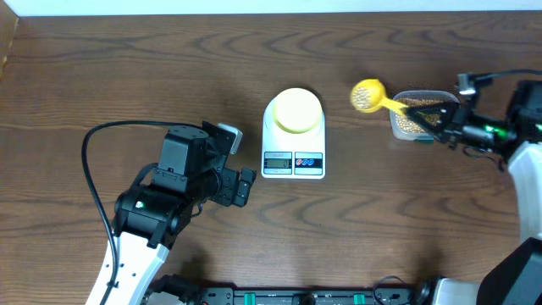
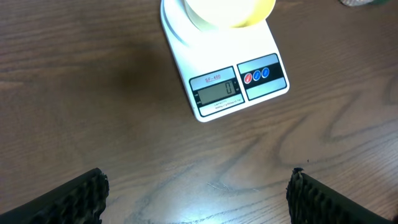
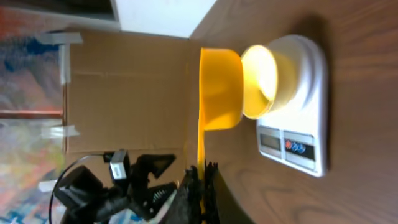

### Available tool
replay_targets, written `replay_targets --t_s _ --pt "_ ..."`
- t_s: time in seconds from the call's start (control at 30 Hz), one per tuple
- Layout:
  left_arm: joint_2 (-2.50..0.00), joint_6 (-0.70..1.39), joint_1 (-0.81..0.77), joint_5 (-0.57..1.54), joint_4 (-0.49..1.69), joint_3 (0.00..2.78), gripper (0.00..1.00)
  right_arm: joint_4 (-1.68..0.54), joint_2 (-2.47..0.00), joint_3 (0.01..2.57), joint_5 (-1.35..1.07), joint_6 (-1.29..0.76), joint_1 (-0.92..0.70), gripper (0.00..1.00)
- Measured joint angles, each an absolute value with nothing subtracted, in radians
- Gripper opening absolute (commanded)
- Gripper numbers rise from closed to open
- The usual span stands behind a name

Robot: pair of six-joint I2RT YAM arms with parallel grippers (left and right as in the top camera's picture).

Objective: Scoop item into bowl and weigh 50g on scale
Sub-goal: 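Carry the filled yellow scoop with the right gripper over the bowl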

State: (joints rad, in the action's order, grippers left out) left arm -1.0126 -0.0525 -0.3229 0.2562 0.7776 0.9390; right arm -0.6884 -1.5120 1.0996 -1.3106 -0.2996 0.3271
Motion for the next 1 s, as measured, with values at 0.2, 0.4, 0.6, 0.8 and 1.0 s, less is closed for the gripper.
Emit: replay_targets --t_s 0.2,0.4,0.6,0.8,1.0 --pt "-1.013 -0.052 -0.323 0.256 0.778 0.939 0.94 -0.513 -1.512 1.098 -1.246 -0.502 0.174 0.02" --pt "-1.013 -0.052 -0.323 0.256 0.777 0.939 0.94 -0.428 -1.512 1.098 -1.098 -0.613 0.054 0.01" --pt "-1.013 -0.052 -0.323 0.256 0.777 0.939 0.93 -0.400 -1.512 1.098 -0.884 -0.587 -0.062 0.01" --pt "-1.013 -0.052 -0.323 0.256 0.777 0.939 0.94 -0.346 -1.512 1.098 -0.702 -0.439 -0.182 0.01" --pt "-1.013 -0.052 -0.323 0.256 0.777 0.939 0.94 -0.337 -1.512 1.098 -0.561 -0.265 -0.244 0.01"
